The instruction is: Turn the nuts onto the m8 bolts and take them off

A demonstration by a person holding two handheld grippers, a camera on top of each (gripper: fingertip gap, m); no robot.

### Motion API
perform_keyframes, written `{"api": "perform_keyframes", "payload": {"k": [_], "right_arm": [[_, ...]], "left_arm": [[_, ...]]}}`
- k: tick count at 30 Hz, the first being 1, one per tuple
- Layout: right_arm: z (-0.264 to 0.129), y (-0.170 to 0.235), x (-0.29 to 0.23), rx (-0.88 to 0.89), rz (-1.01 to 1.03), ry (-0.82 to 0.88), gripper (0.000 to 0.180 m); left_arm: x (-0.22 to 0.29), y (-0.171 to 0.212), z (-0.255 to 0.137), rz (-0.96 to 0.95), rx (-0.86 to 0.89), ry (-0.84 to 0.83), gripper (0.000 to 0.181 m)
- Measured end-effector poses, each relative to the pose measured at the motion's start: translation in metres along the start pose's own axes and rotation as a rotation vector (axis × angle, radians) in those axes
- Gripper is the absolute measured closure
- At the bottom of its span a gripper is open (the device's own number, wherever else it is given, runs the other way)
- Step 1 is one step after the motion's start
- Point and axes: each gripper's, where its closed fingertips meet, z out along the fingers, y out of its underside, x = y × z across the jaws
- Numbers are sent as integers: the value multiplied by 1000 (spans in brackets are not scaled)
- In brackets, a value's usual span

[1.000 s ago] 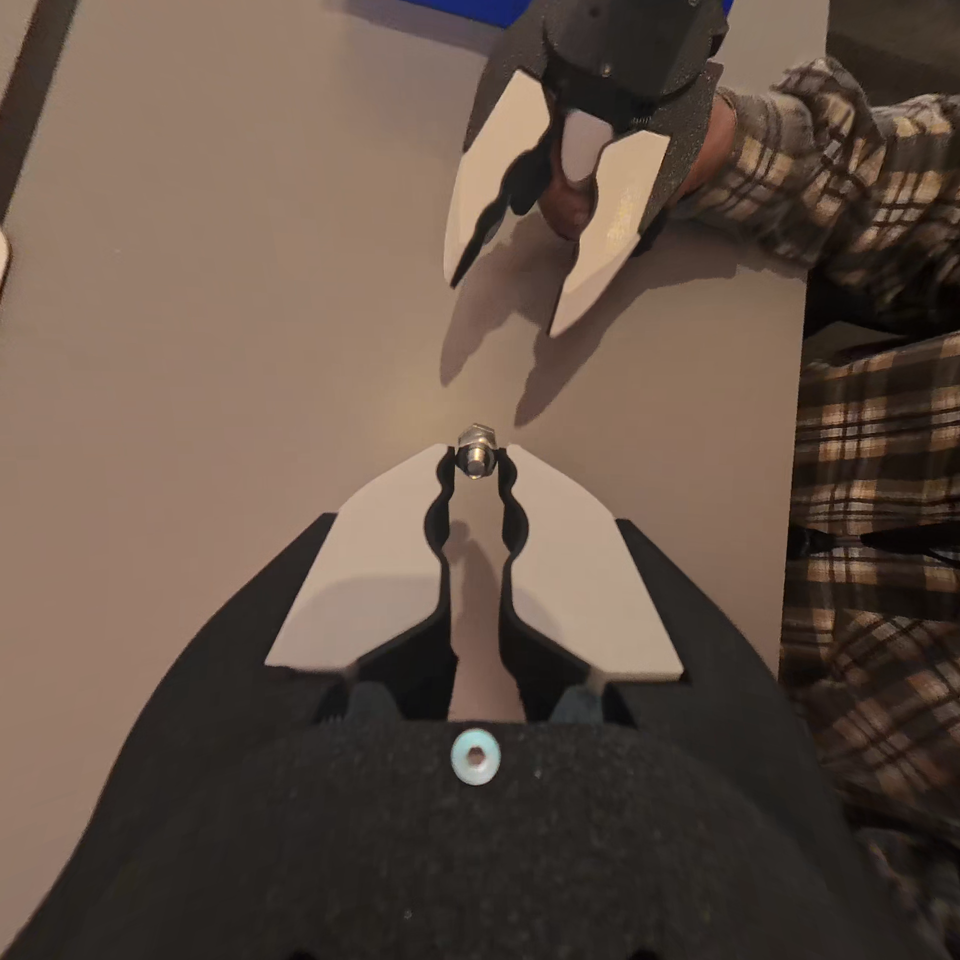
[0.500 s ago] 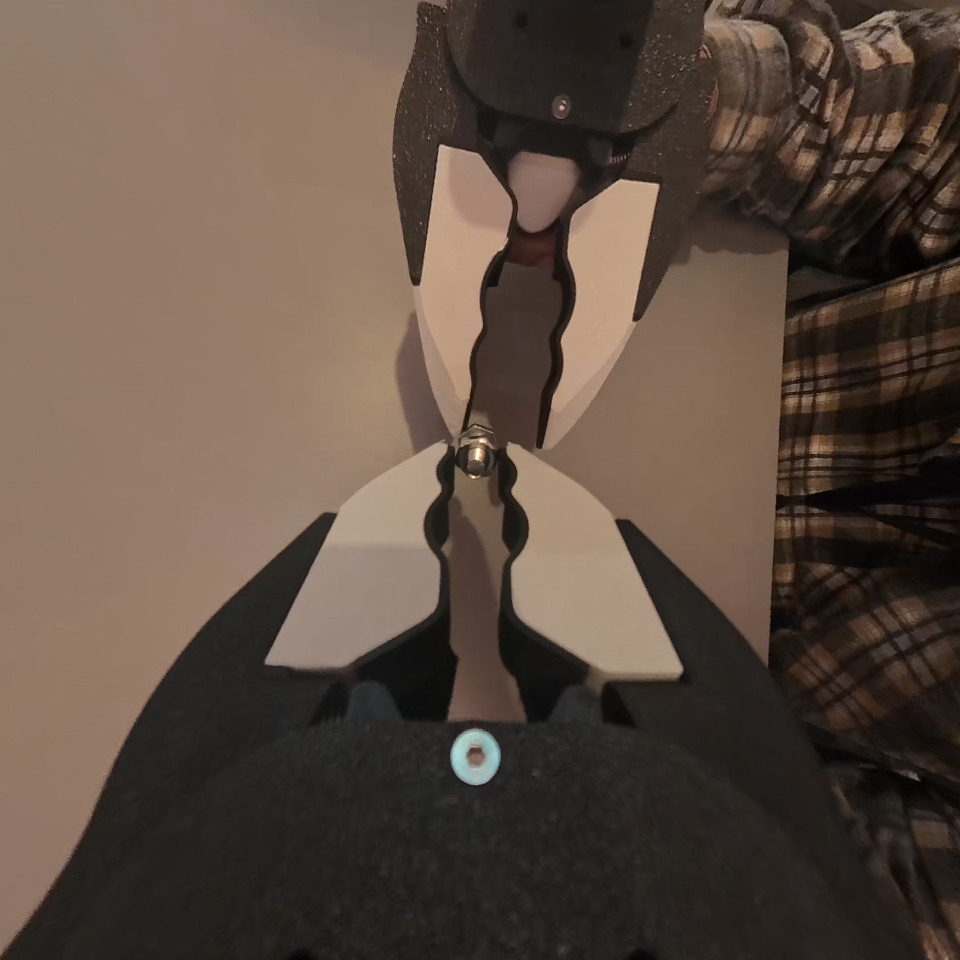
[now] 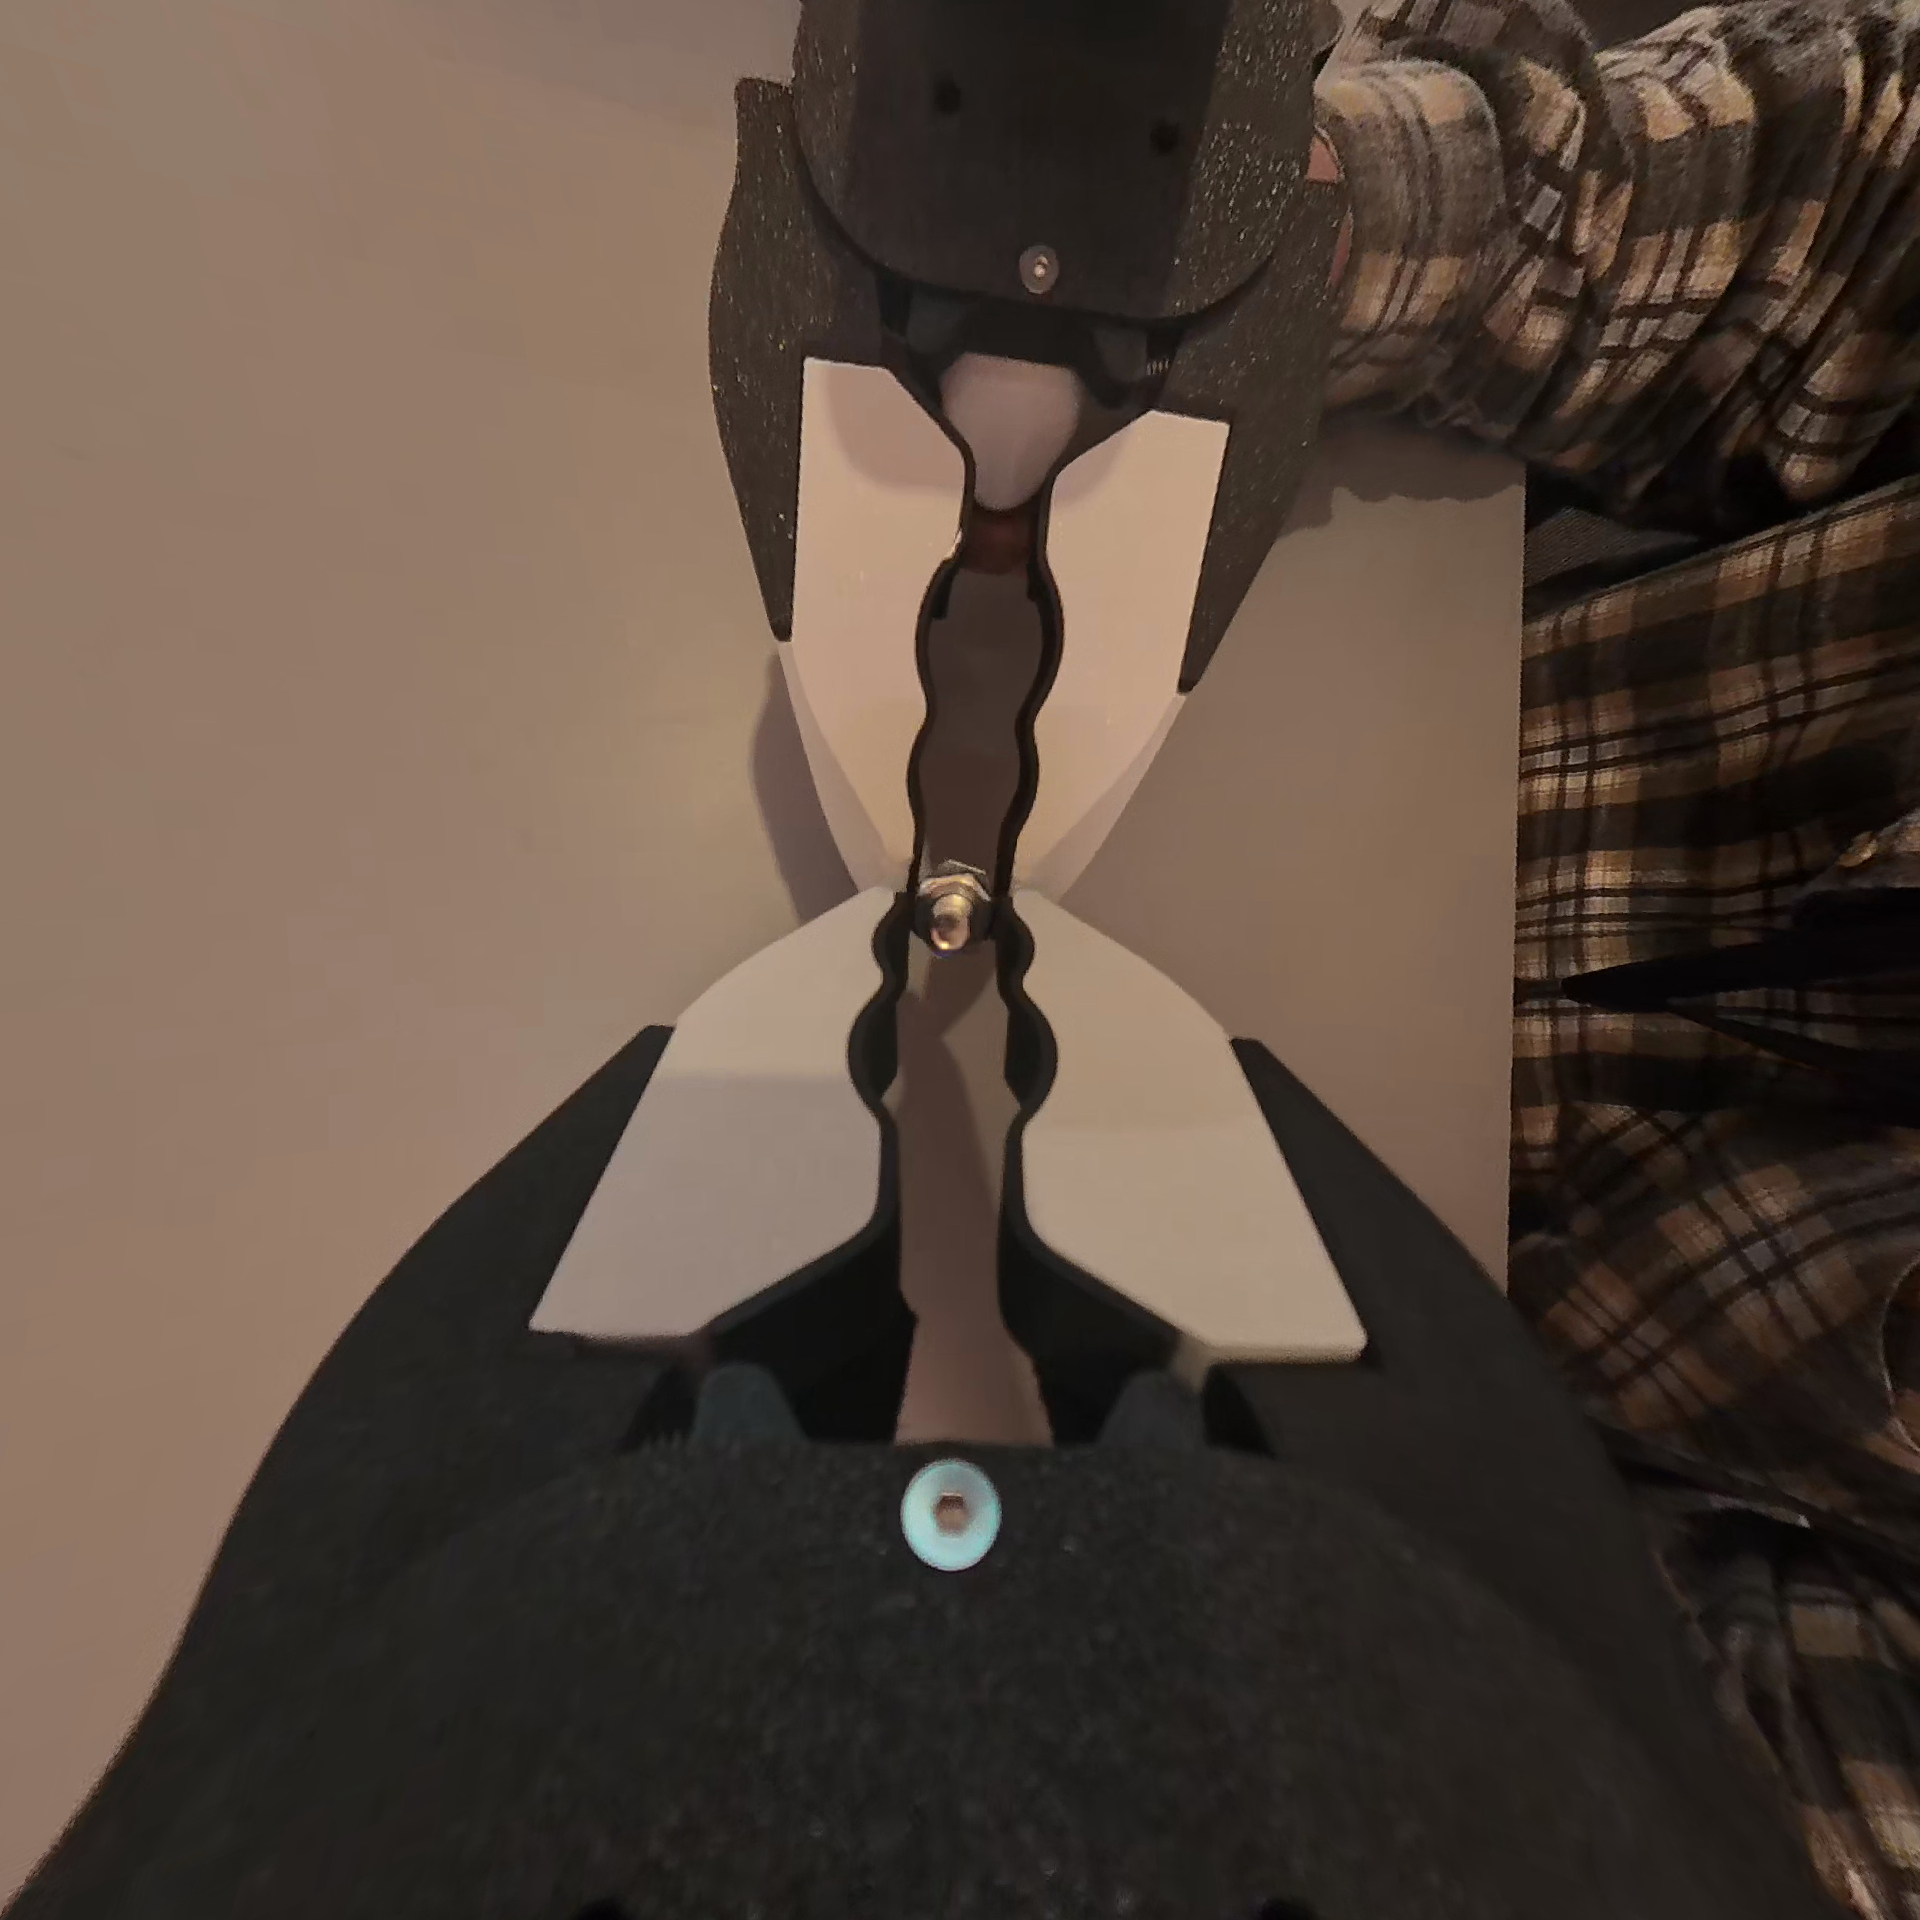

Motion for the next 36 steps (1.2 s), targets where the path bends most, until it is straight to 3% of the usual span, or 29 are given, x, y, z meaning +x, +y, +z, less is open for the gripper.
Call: {"api": "perform_keyframes", "payload": {"k": [6, 13, 20, 29, 36], "right_arm": [[-7, -8, 9, 100, 37, 34, 165], [-28, -24, 25, 289, 136, 84, 165], [-44, -42, 25, 424, 170, 95, 165], [-51, -49, 25, 472, 189, 96, 165], [-53, -53, 22, 480, 188, 94, 165]], "left_arm": [[-6, -12, -7, -19, 94, -10, 165], [-18, -42, -40, -81, 391, 10, 154], [-25, -70, -46, -78, 629, 29, 148], [-18, -83, -34, -42, 695, 53, 150], [-12, -84, -28, -11, 691, 73, 167]]}}
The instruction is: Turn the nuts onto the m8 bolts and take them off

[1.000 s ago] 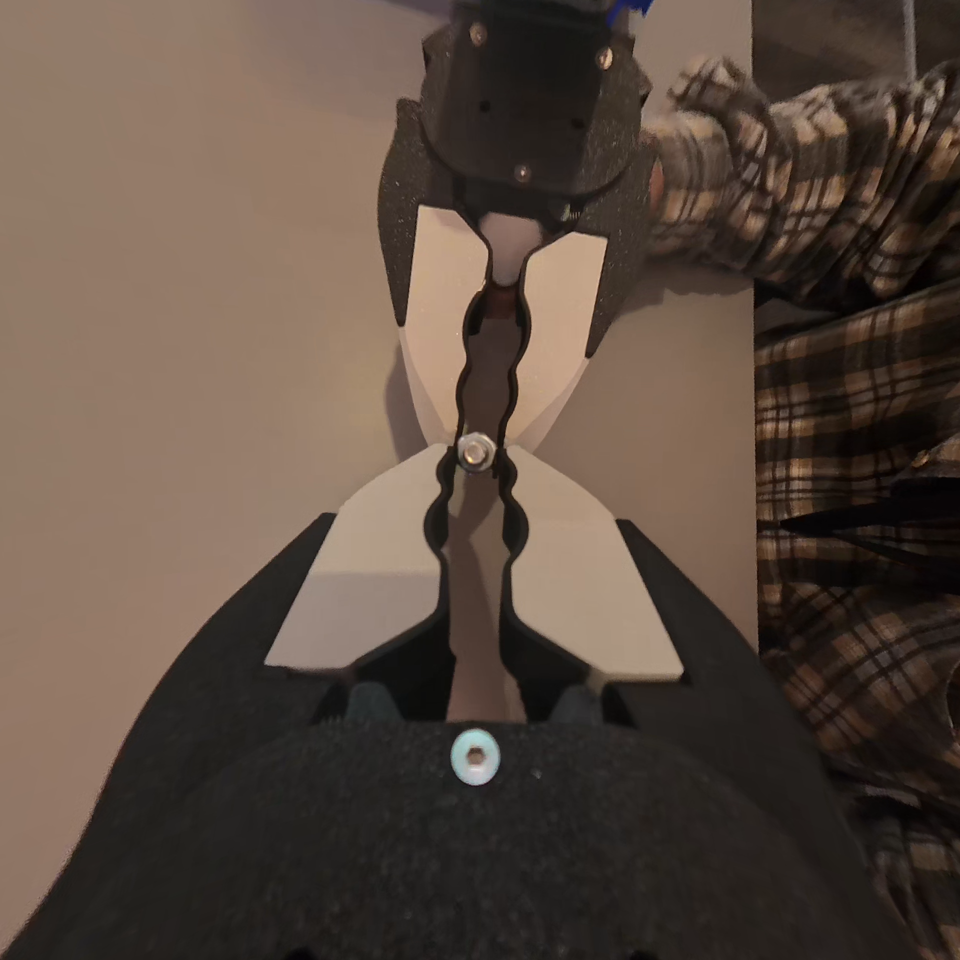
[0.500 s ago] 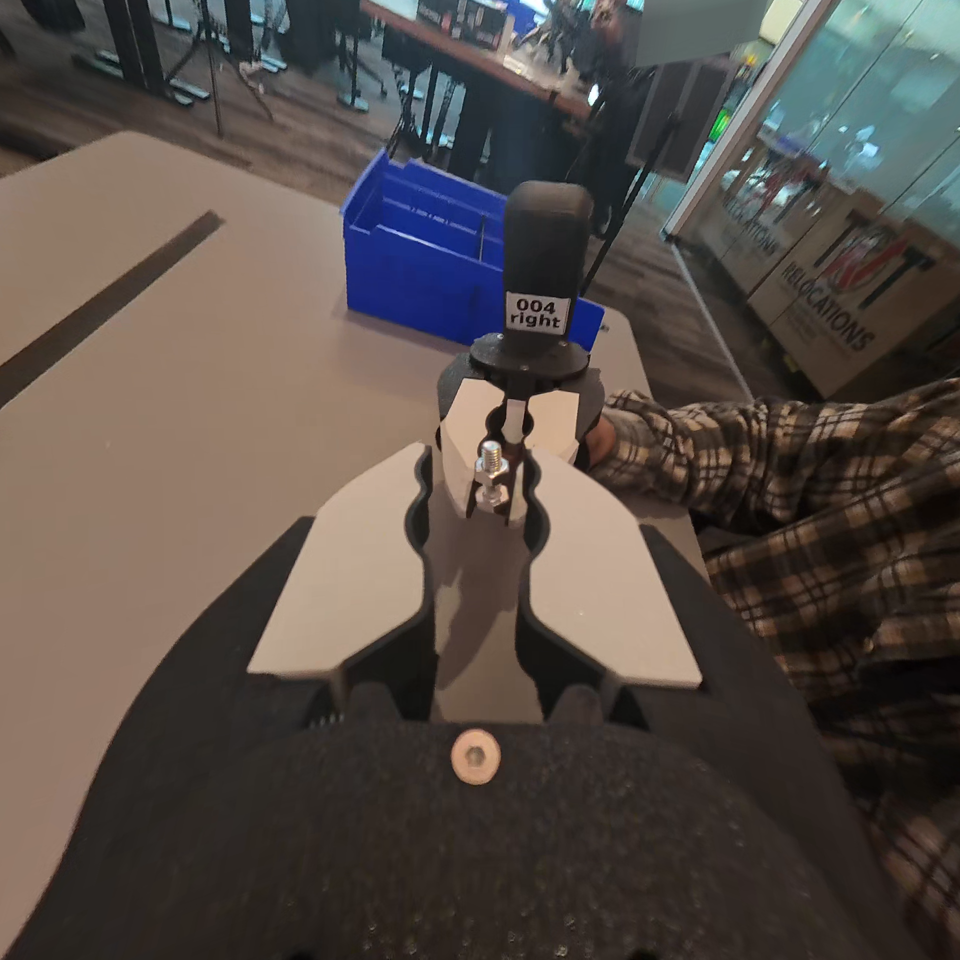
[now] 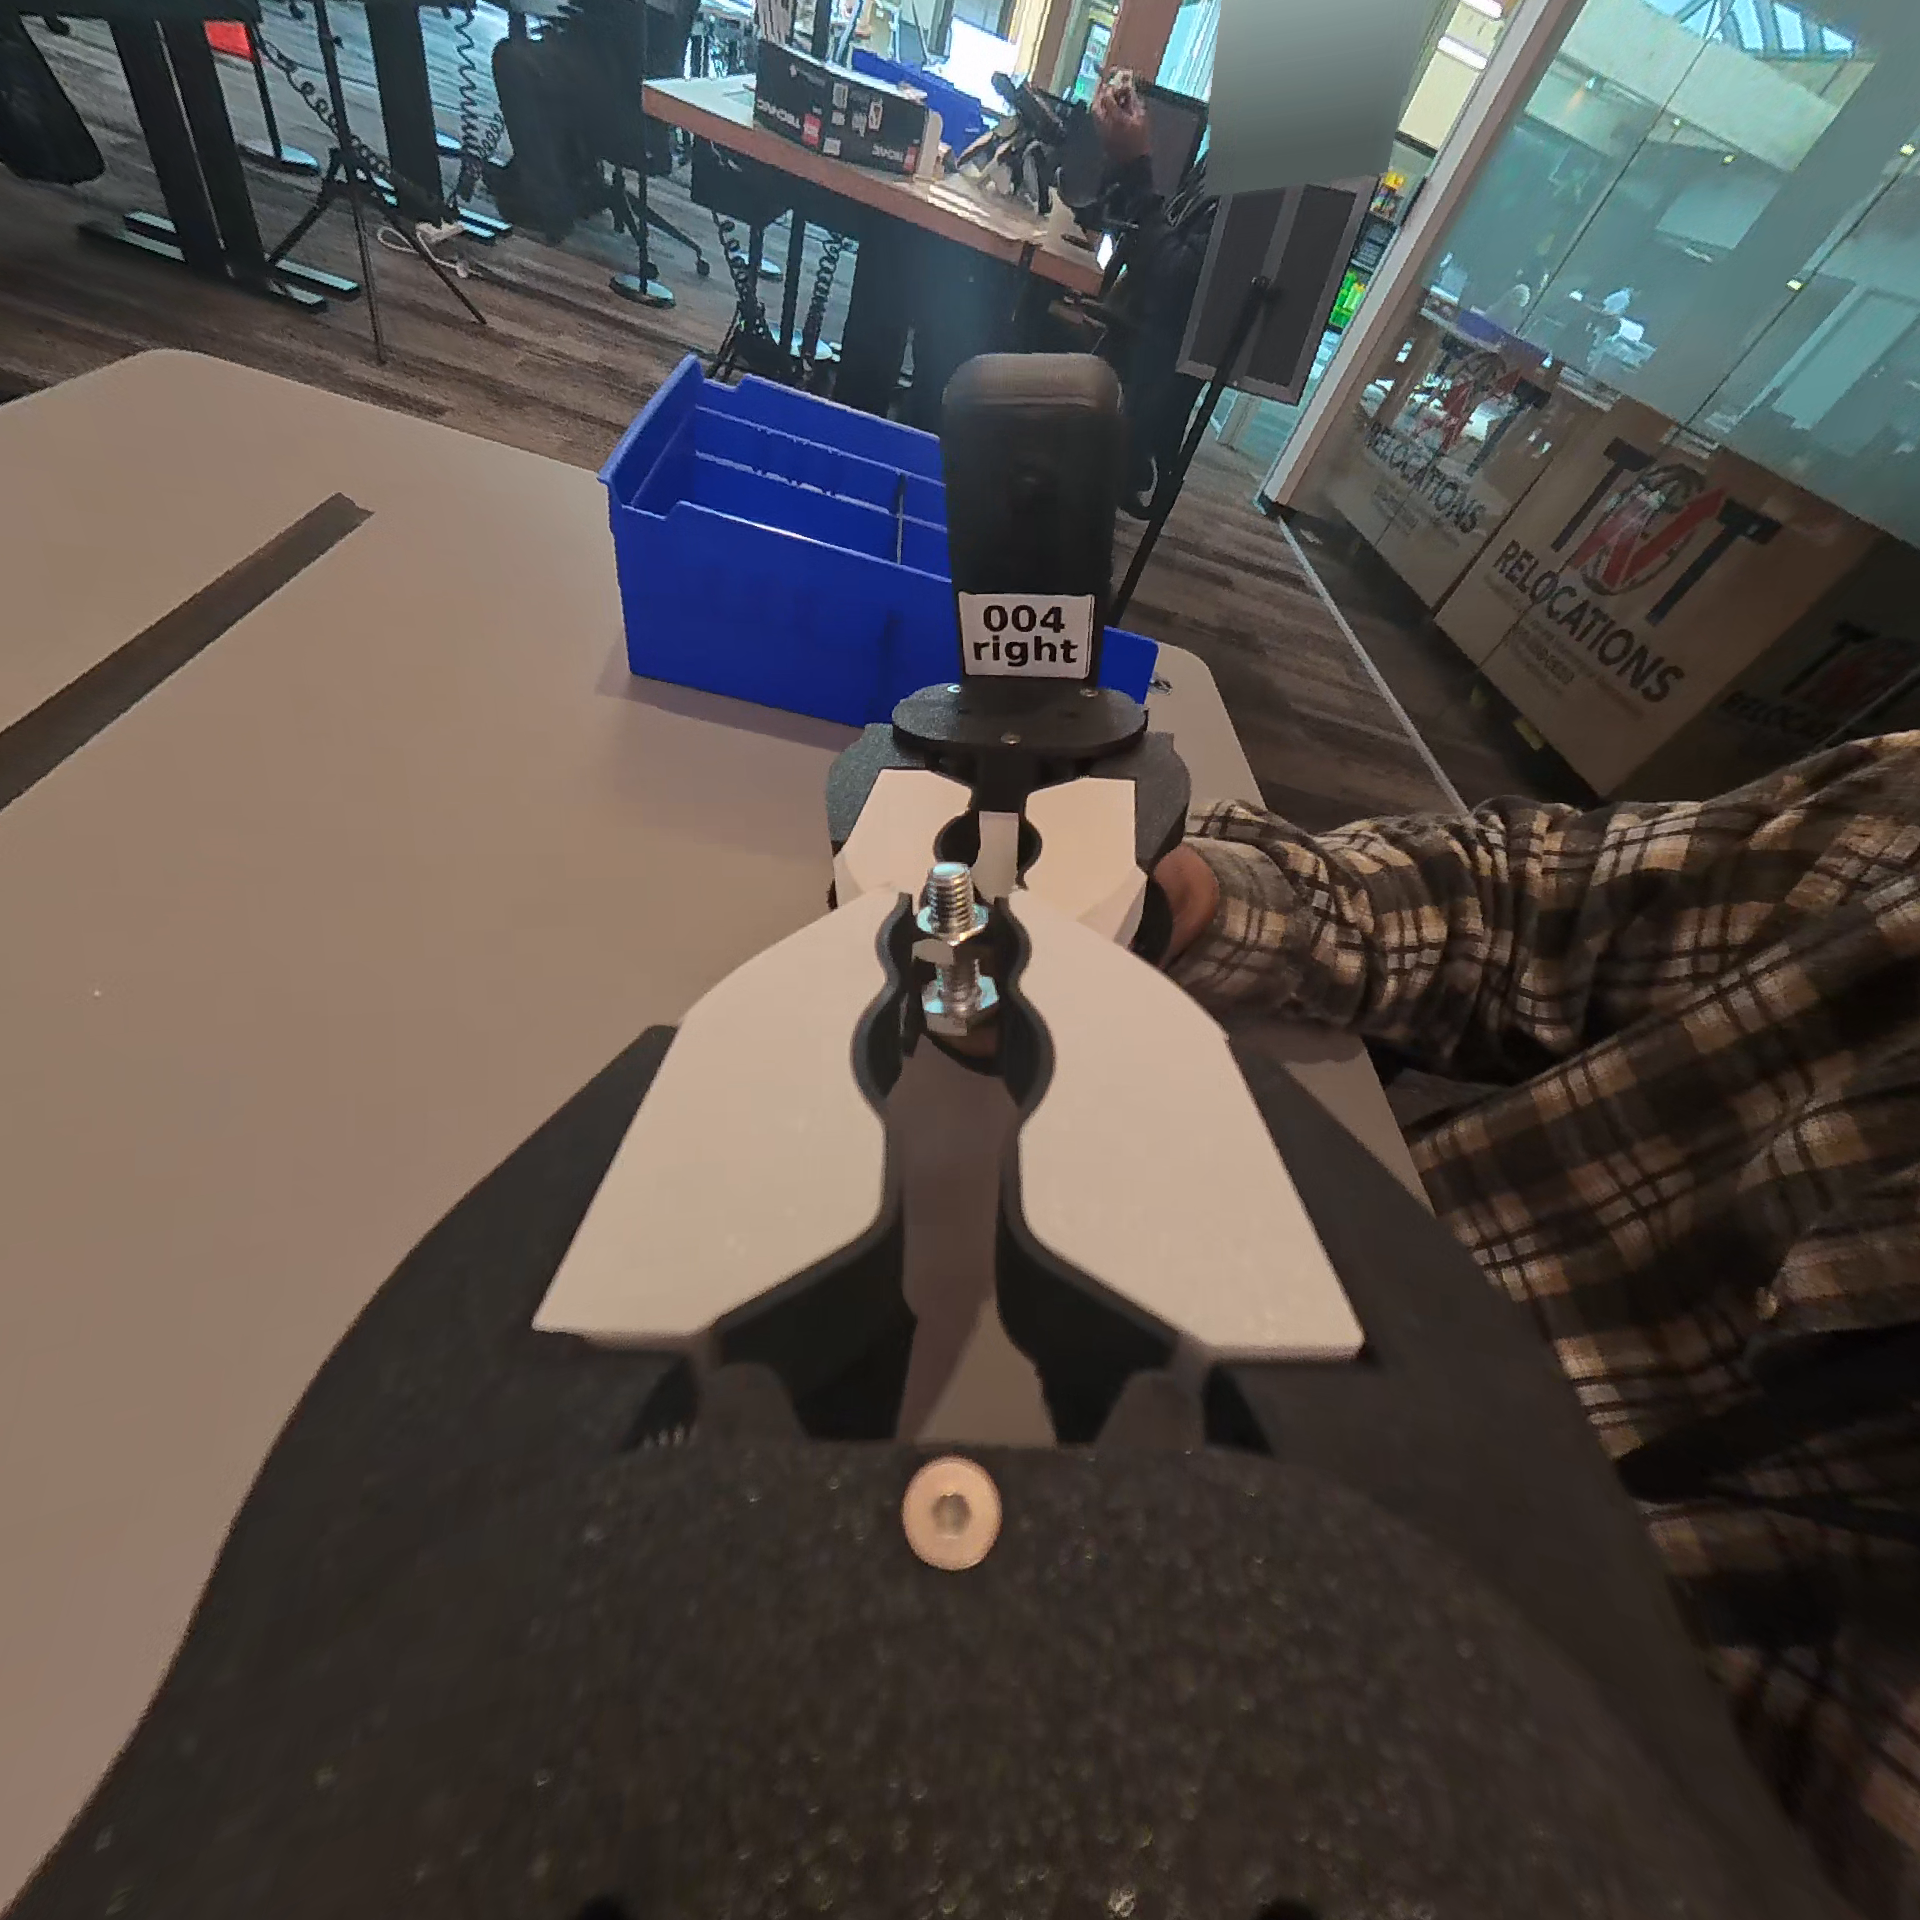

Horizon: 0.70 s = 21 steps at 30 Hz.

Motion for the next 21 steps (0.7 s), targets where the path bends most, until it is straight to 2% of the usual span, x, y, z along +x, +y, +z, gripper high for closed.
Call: {"api": "perform_keyframes", "payload": {"k": [7, 10, 13, 16, 21], "right_arm": [[-1, 1, -2, -25, -20, -6, 164], [-7, 2, 4, -55, -18, 19, 153], [-24, 5, 16, -112, -43, 70, 150], [-49, -3, 31, -108, -73, 143, 149], [-66, -15, 41, -63, -68, 180, 150]], "left_arm": [[3, 1, 0, 24, -6, 0, 167], [0, 3, -1, 15, -4, -1, 167], [-7, 11, -3, -4, -4, -19, 167], [-24, 37, -4, -23, -31, -76, 167], [-54, 108, 2, -23, -226, -188, 167]]}}
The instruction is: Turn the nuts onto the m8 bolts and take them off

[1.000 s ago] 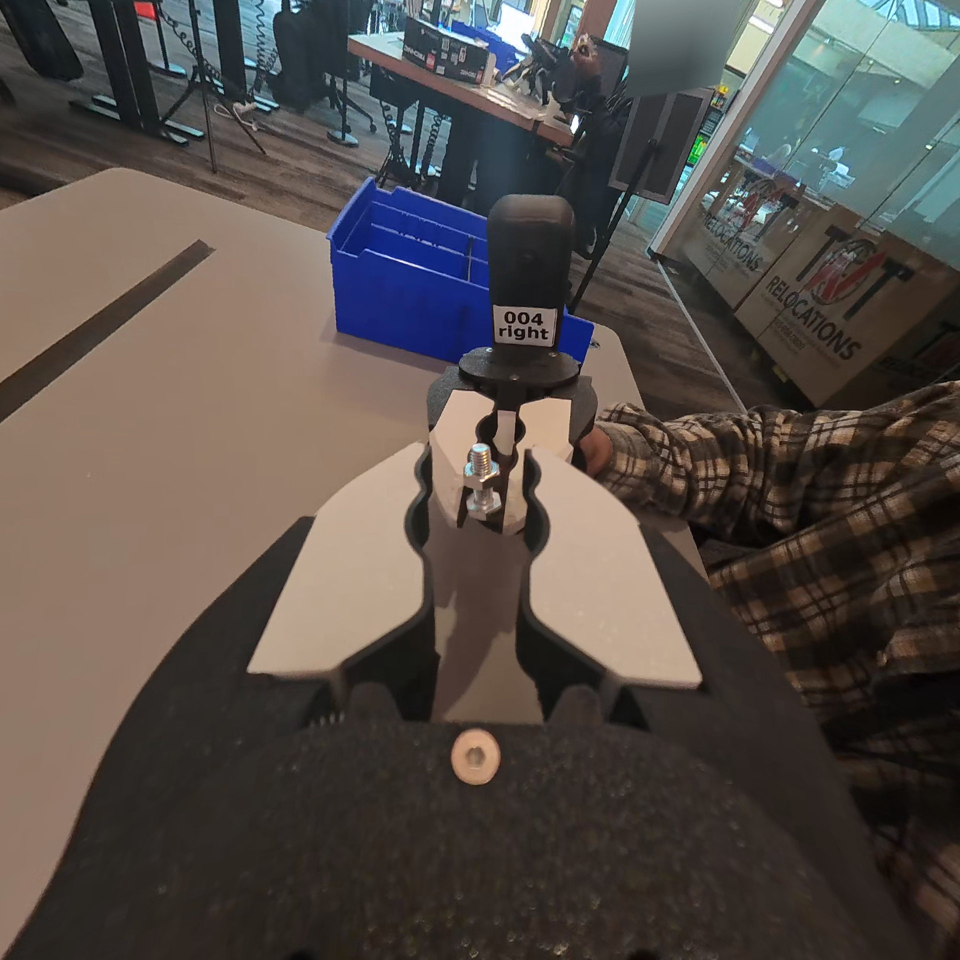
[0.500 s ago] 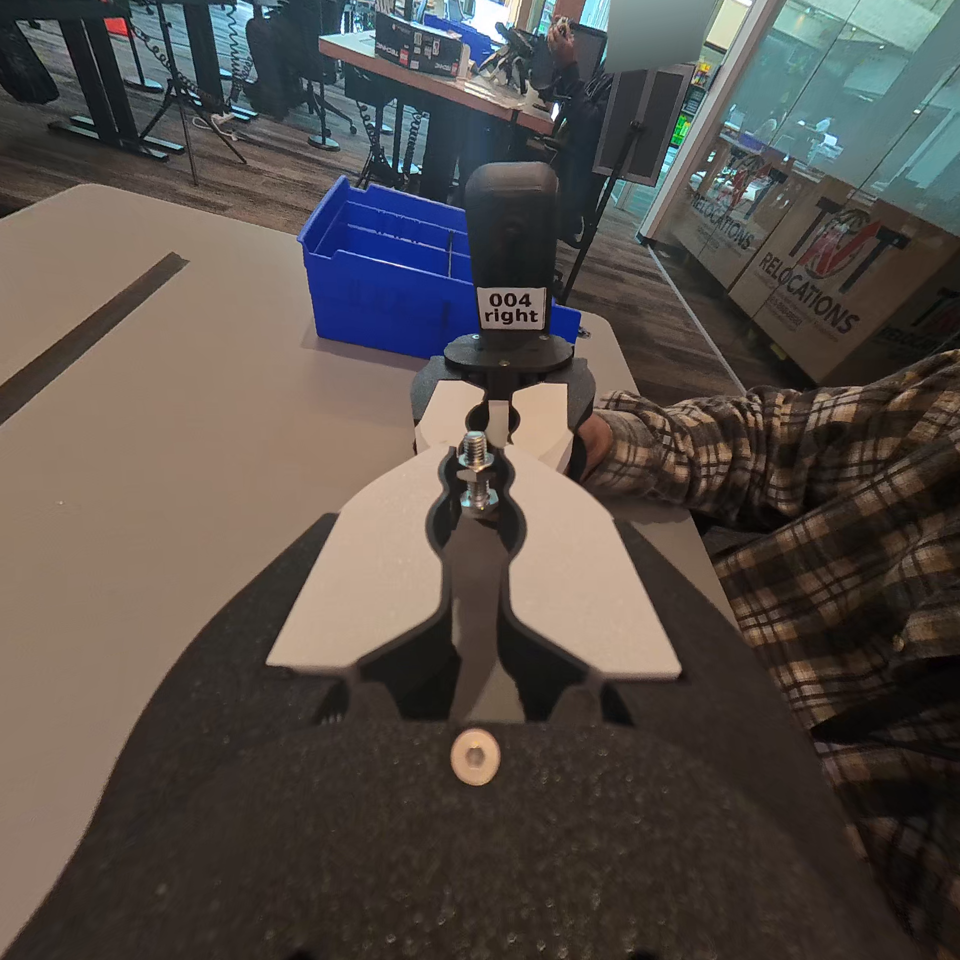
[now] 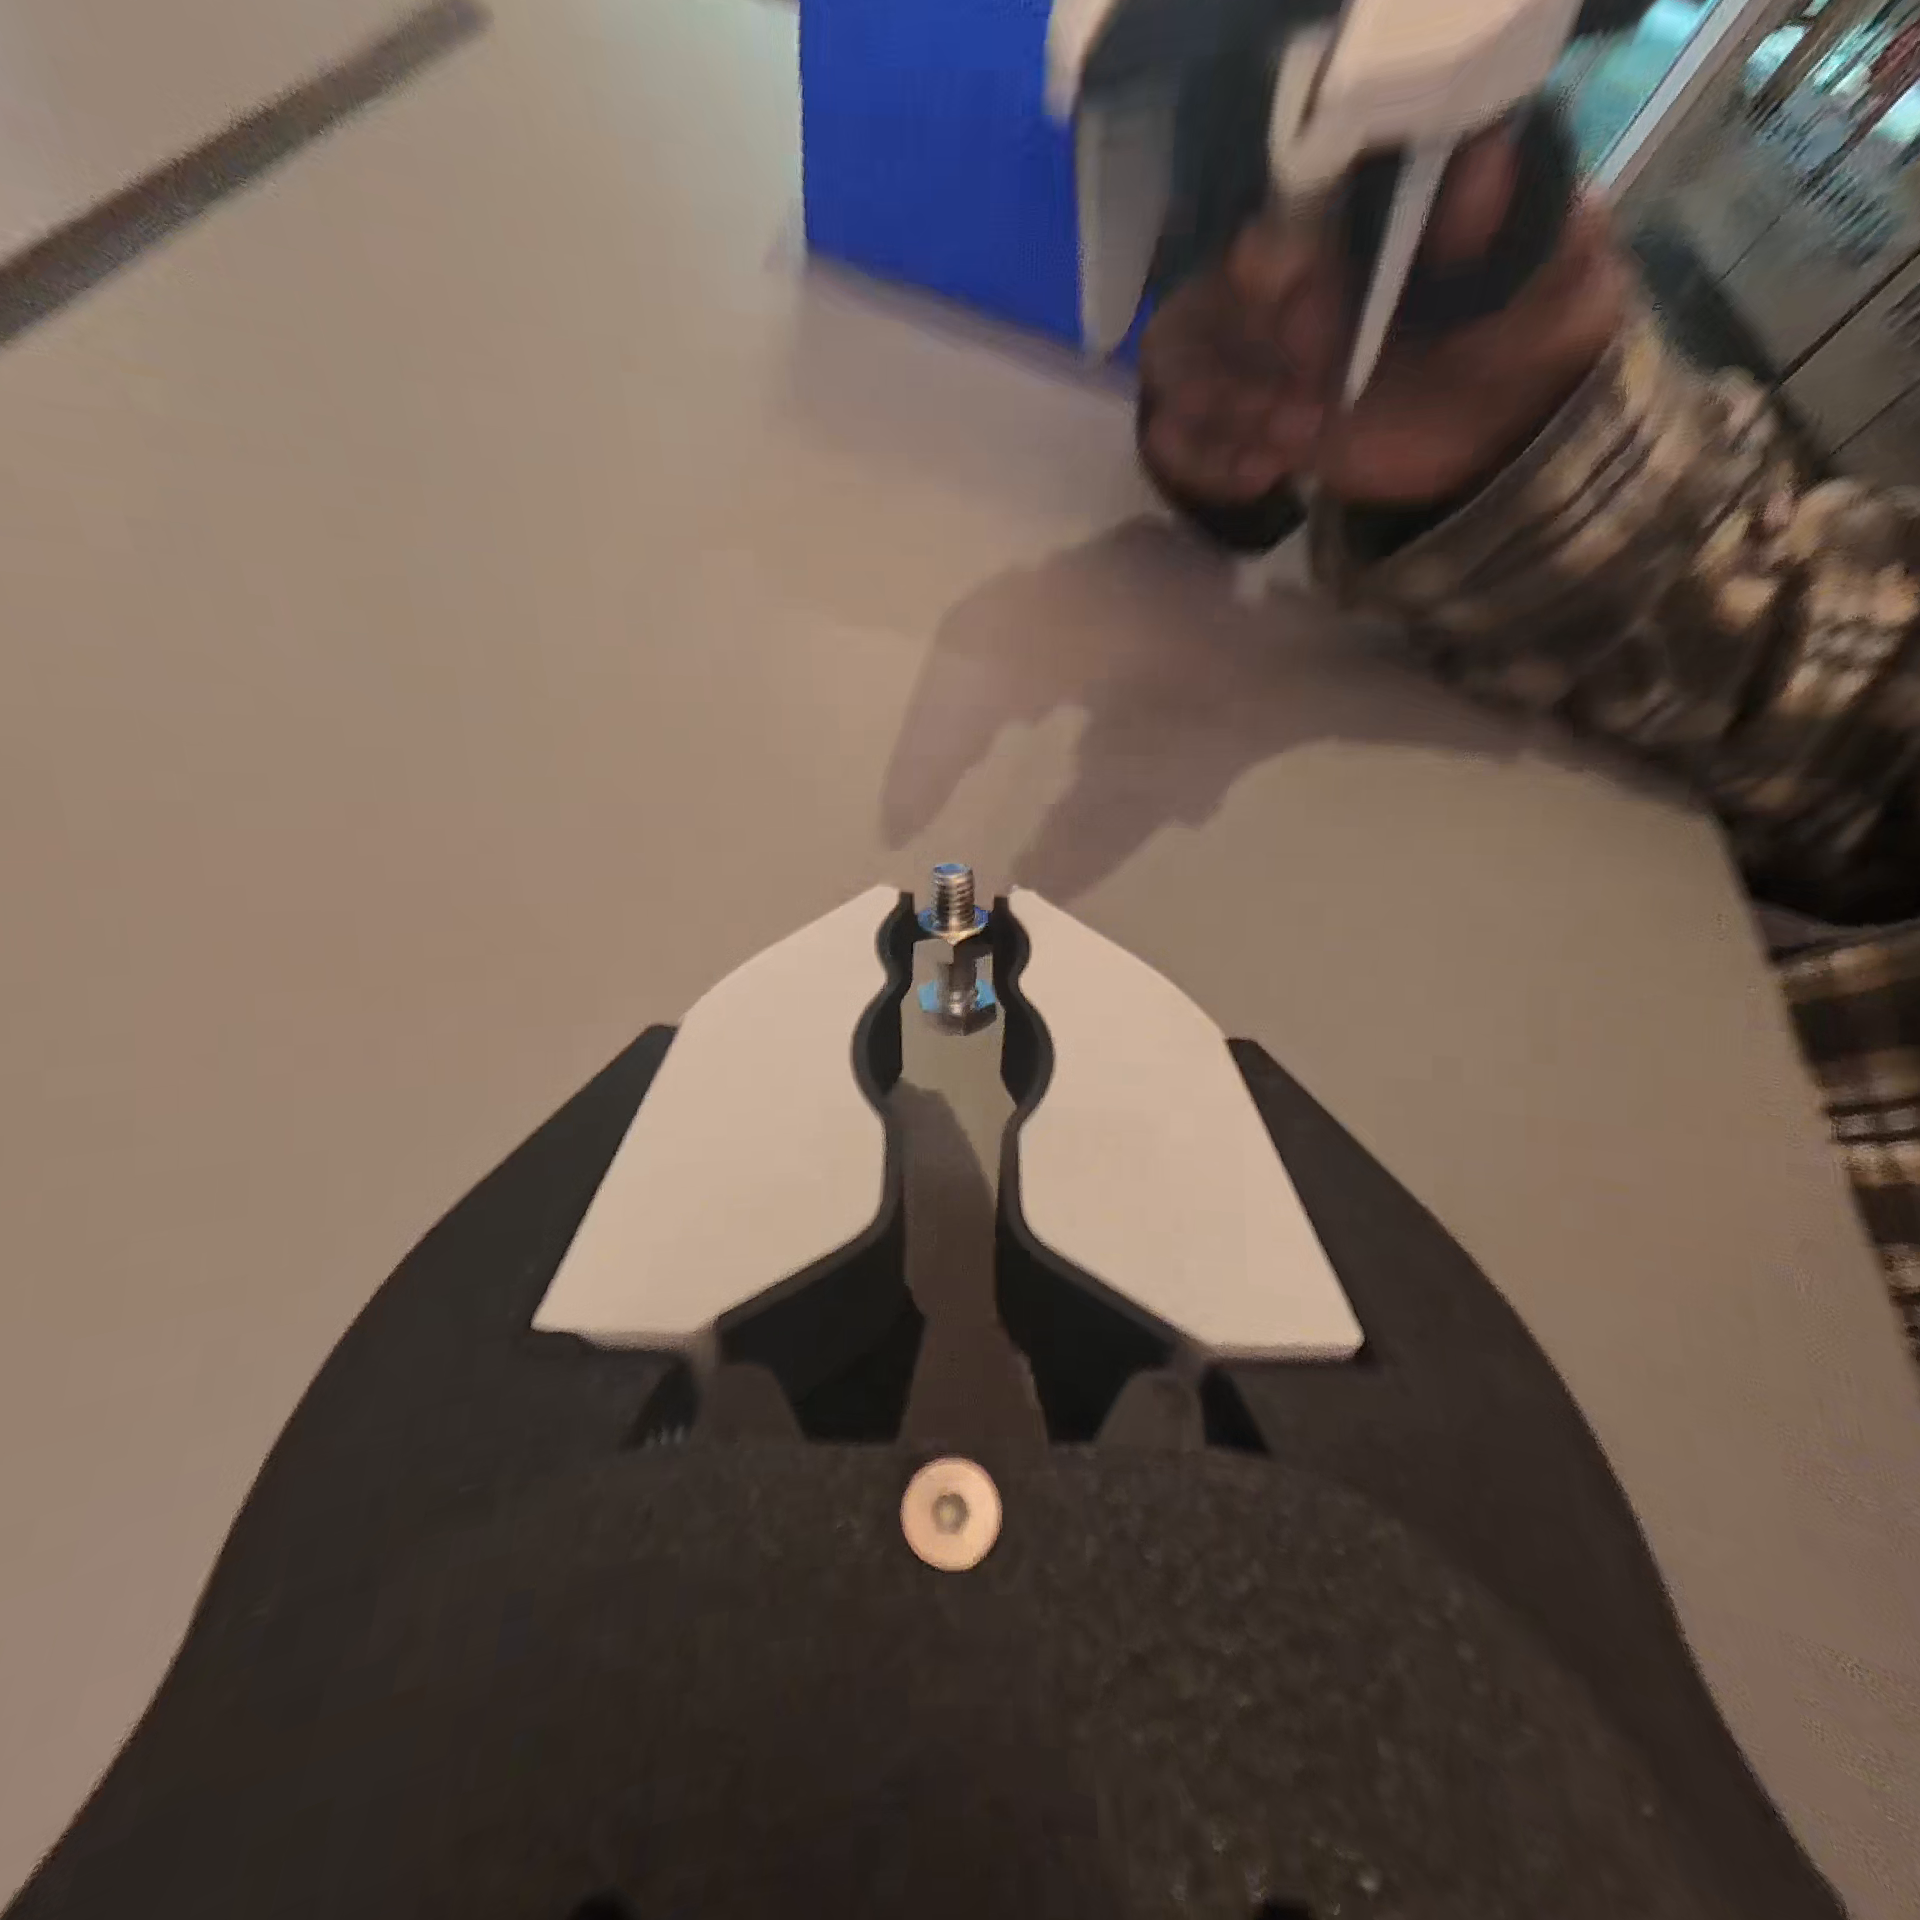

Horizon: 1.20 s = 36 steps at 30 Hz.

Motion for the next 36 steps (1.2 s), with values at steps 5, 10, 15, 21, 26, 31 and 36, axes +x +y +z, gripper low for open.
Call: {"api": "perform_keyframes", "payload": {"k": [5, 10, 15, 21, 26, 31, 36], "right_arm": [[5, 9, -3, -59, -41, 6, 151], [10, 19, -6, -125, -81, 8, 149], [13, 26, -8, -168, -113, 10, 145], [18, 35, -9, -206, -113, 2, 140], [22, 45, -11, -250, -130, -1, 137], [25, 50, -12, -276, -143, -5, 135], [27, 58, -14, -316, -155, -15, 135]], "left_arm": [[-8, 23, 10, 27, -98, -33, 167], [-8, 39, 12, 42, -174, -28, 167], [-8, 42, 6, 45, -181, -10, 167], [-11, 46, -1, 38, -196, -3, 167], [-11, 50, -5, 53, -236, 0, 167], [-11, 55, -10, 64, -264, 5, 166], [-13, 43, -27, 77, -229, -21, 161]]}}
